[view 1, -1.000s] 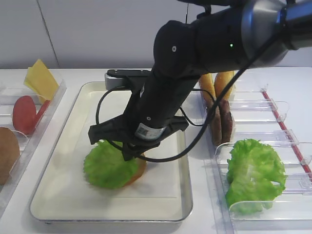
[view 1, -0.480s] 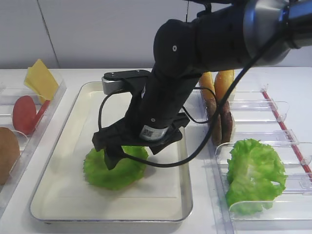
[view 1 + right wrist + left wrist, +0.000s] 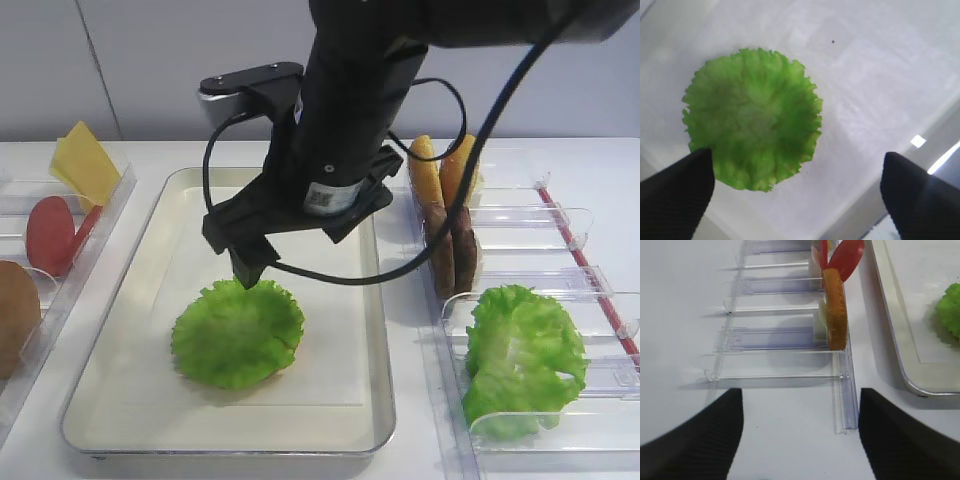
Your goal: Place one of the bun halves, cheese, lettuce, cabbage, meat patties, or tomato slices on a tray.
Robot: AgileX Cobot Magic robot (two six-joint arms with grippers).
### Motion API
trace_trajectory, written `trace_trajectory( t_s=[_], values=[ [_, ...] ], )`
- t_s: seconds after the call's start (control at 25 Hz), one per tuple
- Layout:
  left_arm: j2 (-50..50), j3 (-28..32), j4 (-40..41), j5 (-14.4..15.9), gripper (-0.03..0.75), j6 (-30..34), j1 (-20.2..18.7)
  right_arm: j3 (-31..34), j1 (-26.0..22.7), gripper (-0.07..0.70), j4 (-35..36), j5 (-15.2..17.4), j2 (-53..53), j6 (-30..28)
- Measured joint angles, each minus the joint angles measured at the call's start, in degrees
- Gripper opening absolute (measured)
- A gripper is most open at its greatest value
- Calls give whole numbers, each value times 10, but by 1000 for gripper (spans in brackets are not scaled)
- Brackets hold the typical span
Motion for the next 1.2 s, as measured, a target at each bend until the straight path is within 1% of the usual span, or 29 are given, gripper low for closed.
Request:
trace_trajectory(
  t_s=[0.2, 0.28, 0.48, 0.6, 0.68, 0.76, 0.92, 1.08, 1.2],
  values=[
    [0, 0, 0, 0, 459, 0, 0, -5, -7, 692, -39, 71, -42, -36],
    [0, 0, 0, 0, 459, 0, 0, -5, -17, 692, -47, 93, -65, -46],
    [0, 0, 0, 0, 459, 0, 0, 2, -56, 693, -46, 114, -126, -62],
    [0, 0, 0, 0, 459, 0, 0, 26, -85, 693, -46, 123, -162, -66],
    [0, 0, 0, 0, 459, 0, 0, 58, -102, 693, -46, 117, -196, -71],
    [0, 0, 0, 0, 459, 0, 0, 96, -113, 693, -45, 104, -235, -73],
    [0, 0, 0, 0, 459, 0, 0, 185, -135, 692, -32, 60, -331, -74],
    [0, 0, 0, 0, 459, 0, 0, 272, -138, 692, -29, 15, -434, -74],
    [0, 0, 0, 0, 459, 0, 0, 331, -138, 692, -28, -6, -507, -69]
  ],
)
